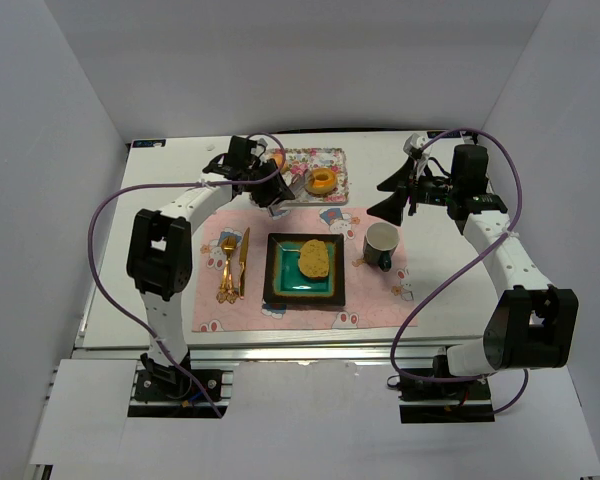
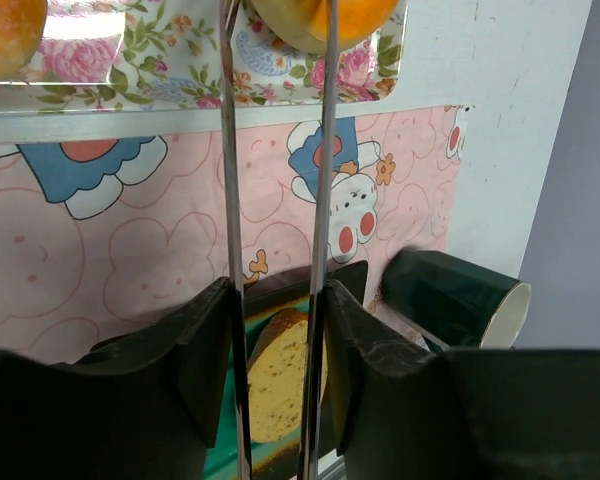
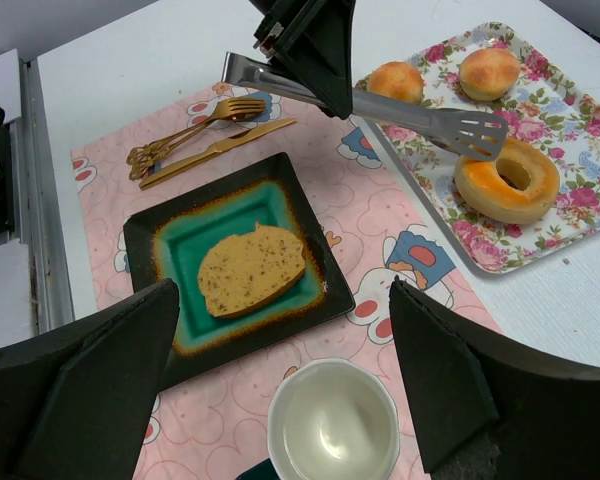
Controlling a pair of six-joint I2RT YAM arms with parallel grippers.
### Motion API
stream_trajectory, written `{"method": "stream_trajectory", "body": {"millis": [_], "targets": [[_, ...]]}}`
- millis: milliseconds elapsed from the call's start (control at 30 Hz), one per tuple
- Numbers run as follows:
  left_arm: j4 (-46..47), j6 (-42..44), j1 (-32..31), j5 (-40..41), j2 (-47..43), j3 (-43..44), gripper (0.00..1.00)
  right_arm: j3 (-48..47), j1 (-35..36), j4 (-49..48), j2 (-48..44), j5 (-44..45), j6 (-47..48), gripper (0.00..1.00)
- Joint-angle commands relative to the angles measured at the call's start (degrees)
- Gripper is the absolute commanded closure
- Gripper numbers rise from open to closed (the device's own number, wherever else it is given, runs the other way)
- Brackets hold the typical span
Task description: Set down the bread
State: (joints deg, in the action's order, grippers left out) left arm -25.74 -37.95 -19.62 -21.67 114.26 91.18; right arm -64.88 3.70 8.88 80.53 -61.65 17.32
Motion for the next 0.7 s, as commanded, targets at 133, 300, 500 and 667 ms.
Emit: {"method": "stream_trajectory", "body": {"millis": [133, 300, 500, 667], "targets": [[0.77, 0.17, -0.07, -2.32, 0.26, 2.34, 0.64, -0.33, -0.36, -1.68, -0.90, -1.11, -0.27, 0.11], [1.39, -0.36, -0.07, -2.24, -0.35, 1.99, 0.85, -0.33, -0.45, -1.68, -1.34, -1.02, -0.27, 0.11], [4.02, -2.03, 0.02, -1.36, -5.43, 1.20, 1.00, -0.33, -0.37, -0.89, -1.87, -0.84, 0.25, 0.11], [7.89, -3.79, 0.19, -0.22, -13.08, -4.50, 1.00, -0.42, -0.45, 0.52, -2.13, -0.76, 1.39, 0.11]]}}
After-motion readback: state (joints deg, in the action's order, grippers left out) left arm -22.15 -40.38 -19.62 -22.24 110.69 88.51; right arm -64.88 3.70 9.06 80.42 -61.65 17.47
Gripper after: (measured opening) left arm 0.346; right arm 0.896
